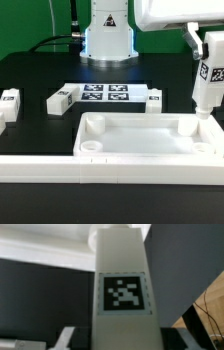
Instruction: Assemble desk
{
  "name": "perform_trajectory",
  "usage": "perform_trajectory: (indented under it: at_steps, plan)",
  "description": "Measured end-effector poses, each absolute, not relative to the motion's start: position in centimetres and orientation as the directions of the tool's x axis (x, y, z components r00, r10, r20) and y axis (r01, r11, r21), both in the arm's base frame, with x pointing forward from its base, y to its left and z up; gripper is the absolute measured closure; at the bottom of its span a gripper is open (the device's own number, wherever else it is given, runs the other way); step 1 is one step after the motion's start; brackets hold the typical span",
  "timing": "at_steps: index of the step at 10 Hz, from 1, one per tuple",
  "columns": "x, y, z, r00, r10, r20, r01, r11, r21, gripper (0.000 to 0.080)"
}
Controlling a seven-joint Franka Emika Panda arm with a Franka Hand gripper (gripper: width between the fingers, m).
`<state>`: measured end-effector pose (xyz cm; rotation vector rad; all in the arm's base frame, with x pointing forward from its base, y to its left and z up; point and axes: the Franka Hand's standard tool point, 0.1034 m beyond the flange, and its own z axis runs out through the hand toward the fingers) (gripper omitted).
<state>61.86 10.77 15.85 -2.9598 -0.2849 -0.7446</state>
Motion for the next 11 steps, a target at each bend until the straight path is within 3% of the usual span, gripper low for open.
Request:
perform_trajectory:
  at_steps: [5, 7, 11]
  plan:
    - [61.8, 10.8, 15.4, 0.865, 0.177, 0.469, 0.212, -0.977, -0.022, 0.0509]
    - [64.2, 9.9, 15.5, 0.848, 0.201, 0.491, 0.232, -0.973, -0.002, 0.0509]
    - [64.5, 9.9, 15.3, 0.809, 0.198, 0.554, 0.232, -0.973, 0.009, 0.0509]
